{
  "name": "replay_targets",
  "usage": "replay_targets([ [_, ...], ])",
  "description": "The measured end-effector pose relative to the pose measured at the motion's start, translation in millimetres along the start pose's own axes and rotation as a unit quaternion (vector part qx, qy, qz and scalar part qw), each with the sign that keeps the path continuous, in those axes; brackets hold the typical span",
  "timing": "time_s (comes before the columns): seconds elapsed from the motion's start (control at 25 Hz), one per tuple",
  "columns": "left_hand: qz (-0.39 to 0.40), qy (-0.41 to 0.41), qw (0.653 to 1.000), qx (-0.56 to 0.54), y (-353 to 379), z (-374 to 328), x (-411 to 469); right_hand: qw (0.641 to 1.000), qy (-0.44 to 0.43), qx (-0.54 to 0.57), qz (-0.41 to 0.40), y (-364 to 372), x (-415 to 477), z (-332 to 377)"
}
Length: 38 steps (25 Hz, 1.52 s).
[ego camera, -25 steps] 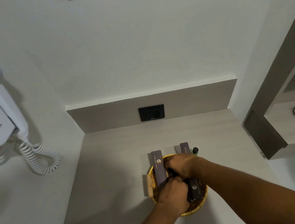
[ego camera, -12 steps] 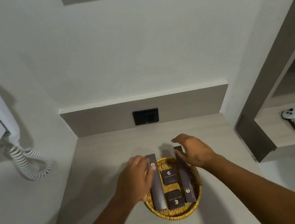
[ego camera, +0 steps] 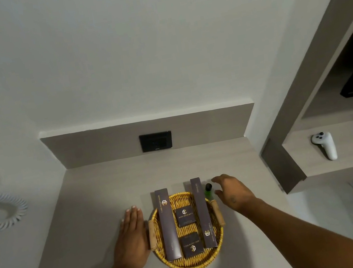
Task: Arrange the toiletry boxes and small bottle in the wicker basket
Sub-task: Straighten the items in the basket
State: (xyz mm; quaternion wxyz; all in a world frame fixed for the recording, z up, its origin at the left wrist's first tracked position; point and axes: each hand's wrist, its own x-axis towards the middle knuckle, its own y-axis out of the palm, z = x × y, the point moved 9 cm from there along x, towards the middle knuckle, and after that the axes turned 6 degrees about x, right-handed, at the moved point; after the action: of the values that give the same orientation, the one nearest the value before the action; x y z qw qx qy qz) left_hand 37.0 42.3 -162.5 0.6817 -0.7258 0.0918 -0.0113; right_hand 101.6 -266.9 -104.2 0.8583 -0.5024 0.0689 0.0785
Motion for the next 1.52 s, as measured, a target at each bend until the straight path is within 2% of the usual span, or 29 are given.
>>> replay_targets([
  [0.08,0.024,0.007,0.999,0.032,2,-4,1,1.000,-0.007,-0.001,0.009,0,11,8],
  [0.52,0.021,0.005,0.999,0.026,5,-3,0,0.996,0.012,-0.049,0.067,26,31,13],
  [0.6,0.023,0.009,0.999,0.021,6,-3,0,0.997,0.020,-0.055,0.044,18,31,15],
  [0.68,0.018,0.007,1.000,0.022,6,-3,1,0.999,0.016,-0.041,-0.028,-7,35,21],
  [0.76,0.020,0.003,1.000,0.019,7,-2,2,0.994,0.009,0.024,-0.107,-40,42,35],
  [0.84,0.021,0.002,1.000,0.020,8,-2,1,0.988,-0.027,0.077,-0.129,-59,49,64],
  [0.92,0.019,0.002,1.000,0.023,8,-2,1,0.989,-0.084,0.073,-0.093,-56,51,101],
  [1.04,0.027,0.005,0.999,0.029,10,-3,0,0.990,-0.134,0.029,0.027,-17,41,133],
  [1.16,0.028,0.004,0.999,0.031,12,-3,2,0.985,-0.124,-0.030,0.113,20,28,128],
  [1.32,0.026,-0.004,0.999,0.041,9,-3,1,0.984,-0.087,-0.060,0.145,41,22,113],
  [1.52,0.033,-0.005,0.998,0.049,10,-1,0,0.986,-0.071,-0.063,0.141,44,22,106],
])
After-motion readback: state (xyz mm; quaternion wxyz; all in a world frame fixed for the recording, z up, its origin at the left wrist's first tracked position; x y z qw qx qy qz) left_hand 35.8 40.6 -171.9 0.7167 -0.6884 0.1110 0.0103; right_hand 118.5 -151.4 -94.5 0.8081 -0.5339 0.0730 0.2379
